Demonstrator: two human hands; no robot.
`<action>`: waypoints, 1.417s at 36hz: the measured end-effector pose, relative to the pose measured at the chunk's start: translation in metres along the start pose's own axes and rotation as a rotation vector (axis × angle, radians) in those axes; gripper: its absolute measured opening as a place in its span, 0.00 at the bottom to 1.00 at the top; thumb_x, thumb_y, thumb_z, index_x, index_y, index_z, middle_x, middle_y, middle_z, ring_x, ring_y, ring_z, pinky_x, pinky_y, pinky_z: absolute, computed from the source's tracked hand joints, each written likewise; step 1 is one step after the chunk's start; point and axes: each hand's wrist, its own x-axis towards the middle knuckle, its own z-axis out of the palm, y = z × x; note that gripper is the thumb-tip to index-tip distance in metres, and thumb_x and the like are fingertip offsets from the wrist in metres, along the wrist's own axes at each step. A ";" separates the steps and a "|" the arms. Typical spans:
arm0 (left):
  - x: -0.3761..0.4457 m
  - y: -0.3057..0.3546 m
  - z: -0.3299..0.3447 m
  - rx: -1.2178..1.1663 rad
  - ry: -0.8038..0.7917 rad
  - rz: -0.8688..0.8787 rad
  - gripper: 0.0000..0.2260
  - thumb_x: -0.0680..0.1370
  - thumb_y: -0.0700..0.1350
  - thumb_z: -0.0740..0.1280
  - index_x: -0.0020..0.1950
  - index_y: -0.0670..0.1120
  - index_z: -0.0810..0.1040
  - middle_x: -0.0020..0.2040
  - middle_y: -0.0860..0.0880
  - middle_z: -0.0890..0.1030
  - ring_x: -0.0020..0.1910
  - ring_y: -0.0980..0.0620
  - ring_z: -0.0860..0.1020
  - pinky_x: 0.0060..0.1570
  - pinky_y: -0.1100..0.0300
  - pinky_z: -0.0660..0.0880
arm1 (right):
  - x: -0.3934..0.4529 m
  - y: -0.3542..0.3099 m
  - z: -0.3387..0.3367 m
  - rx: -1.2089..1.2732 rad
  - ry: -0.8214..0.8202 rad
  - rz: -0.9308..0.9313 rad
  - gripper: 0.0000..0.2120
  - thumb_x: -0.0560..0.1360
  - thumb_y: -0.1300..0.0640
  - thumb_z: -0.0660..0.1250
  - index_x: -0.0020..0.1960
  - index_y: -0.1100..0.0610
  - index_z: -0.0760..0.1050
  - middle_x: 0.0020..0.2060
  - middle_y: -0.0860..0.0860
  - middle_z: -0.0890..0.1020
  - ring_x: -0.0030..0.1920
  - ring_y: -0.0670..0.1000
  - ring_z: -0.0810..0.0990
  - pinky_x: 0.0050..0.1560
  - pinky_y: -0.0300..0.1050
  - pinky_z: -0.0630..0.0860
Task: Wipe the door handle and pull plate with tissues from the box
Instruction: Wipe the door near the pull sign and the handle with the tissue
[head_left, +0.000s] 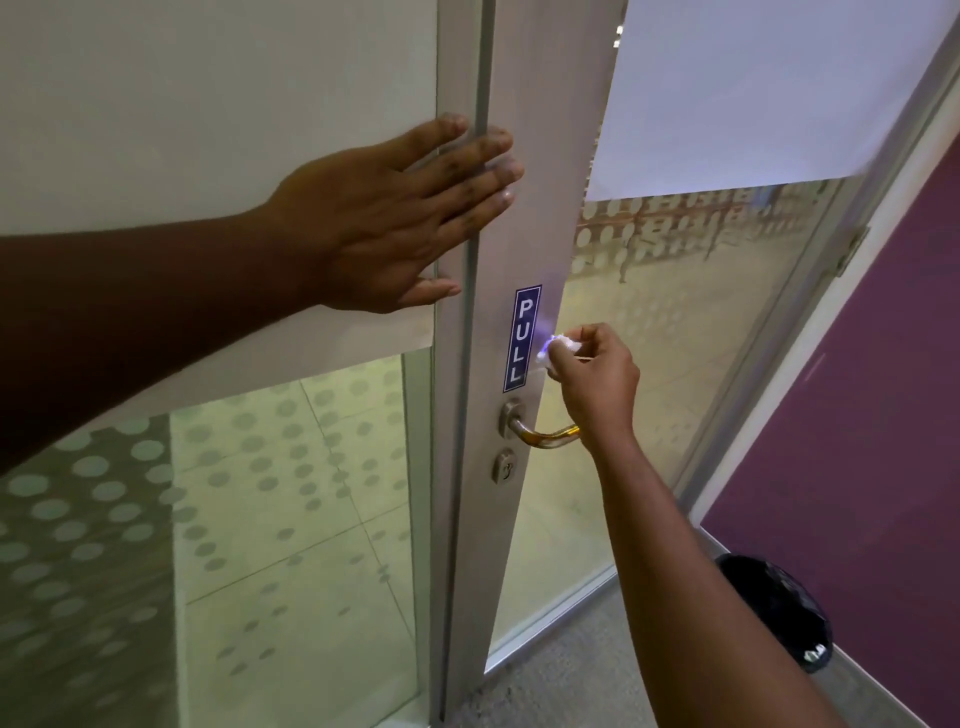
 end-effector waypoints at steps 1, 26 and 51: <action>0.000 0.000 0.000 0.004 0.001 0.001 0.39 0.80 0.62 0.28 0.83 0.36 0.39 0.83 0.34 0.44 0.83 0.35 0.42 0.81 0.42 0.47 | 0.000 -0.001 0.000 -0.034 -0.004 -0.034 0.02 0.73 0.53 0.70 0.44 0.51 0.79 0.37 0.45 0.83 0.38 0.46 0.82 0.42 0.46 0.81; 0.000 -0.001 0.001 0.027 -0.011 0.013 0.39 0.80 0.61 0.26 0.82 0.36 0.37 0.83 0.34 0.42 0.83 0.35 0.43 0.81 0.42 0.50 | 0.005 0.005 0.025 -0.160 0.164 -0.491 0.09 0.75 0.61 0.72 0.55 0.60 0.83 0.46 0.54 0.84 0.43 0.46 0.80 0.43 0.44 0.82; 0.001 0.000 0.000 -0.037 -0.034 -0.004 0.39 0.79 0.62 0.25 0.81 0.36 0.34 0.82 0.32 0.38 0.82 0.34 0.39 0.81 0.41 0.46 | 0.018 -0.018 0.021 -0.048 0.205 -0.497 0.05 0.75 0.59 0.73 0.50 0.59 0.84 0.39 0.51 0.83 0.38 0.44 0.79 0.39 0.33 0.76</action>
